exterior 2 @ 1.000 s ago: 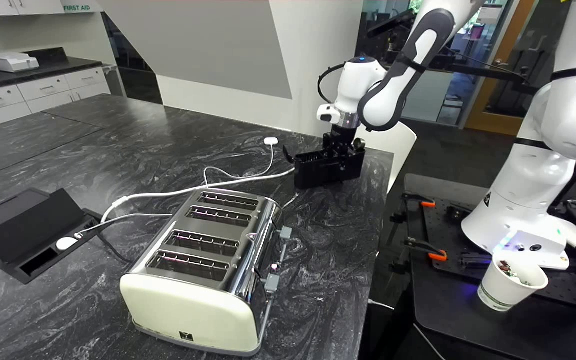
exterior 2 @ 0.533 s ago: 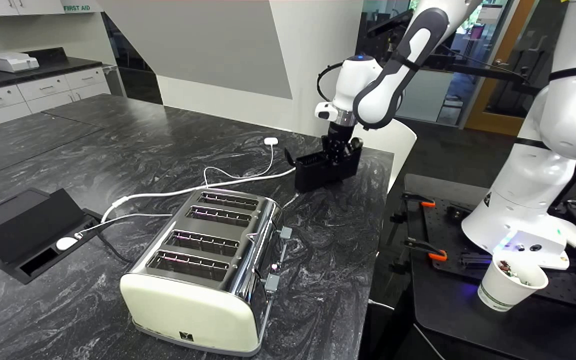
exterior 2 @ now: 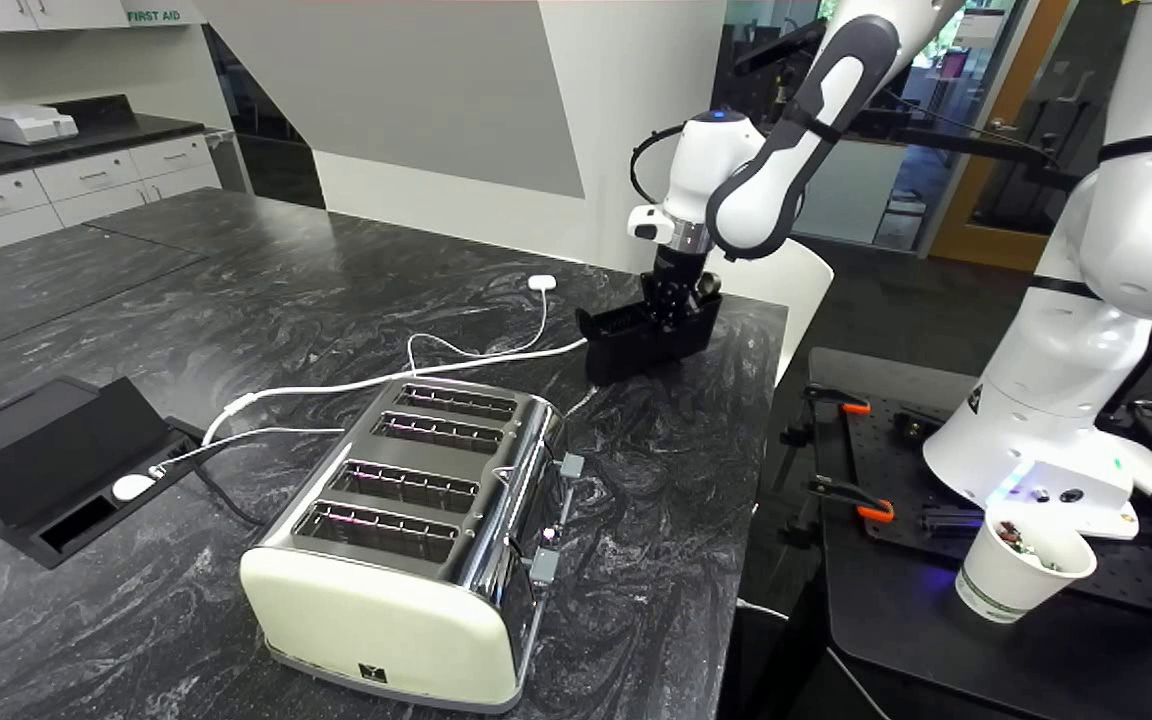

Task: Put the cake slicer and the spoon in the black basket respectively then move the basket slightly away from you

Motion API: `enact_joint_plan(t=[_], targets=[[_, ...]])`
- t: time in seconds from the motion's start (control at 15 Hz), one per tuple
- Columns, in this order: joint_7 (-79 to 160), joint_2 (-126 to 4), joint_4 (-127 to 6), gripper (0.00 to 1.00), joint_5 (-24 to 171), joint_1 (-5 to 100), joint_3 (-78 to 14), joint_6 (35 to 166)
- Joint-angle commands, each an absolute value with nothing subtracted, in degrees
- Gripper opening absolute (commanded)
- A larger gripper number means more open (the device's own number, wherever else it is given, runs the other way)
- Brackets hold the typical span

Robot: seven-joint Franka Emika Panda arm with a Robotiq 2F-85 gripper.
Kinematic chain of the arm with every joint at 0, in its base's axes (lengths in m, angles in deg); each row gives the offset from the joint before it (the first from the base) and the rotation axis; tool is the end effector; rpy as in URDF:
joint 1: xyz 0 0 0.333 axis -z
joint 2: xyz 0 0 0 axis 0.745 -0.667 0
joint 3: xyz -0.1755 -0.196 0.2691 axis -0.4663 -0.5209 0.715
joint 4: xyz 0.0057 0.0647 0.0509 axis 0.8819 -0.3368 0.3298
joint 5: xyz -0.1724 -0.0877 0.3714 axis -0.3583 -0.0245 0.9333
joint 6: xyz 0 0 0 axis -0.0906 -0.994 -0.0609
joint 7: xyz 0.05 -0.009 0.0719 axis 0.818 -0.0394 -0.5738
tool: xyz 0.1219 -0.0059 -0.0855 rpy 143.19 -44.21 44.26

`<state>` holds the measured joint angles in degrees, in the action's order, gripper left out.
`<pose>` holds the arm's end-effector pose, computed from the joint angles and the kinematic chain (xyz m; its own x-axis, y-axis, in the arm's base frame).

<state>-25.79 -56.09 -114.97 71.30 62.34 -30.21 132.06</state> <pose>0.4706 -0.1331 0.1953 0.6359 0.7714 0.0252 0.7629 -0.6332 0.1305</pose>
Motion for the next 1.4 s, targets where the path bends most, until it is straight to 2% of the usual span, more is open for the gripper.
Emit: enact_joint_plan(t=[0.0,0.47,1.33], targets=[[-25.08,-51.85,-118.28,0.03,70.25,60.47,-29.46,132.66],[-21.5,-48.57,-117.58,0.03,59.42,52.37,-29.47,128.22],[-0.76,-57.97,-105.3,0.03,23.83,46.36,-29.46,116.27]])
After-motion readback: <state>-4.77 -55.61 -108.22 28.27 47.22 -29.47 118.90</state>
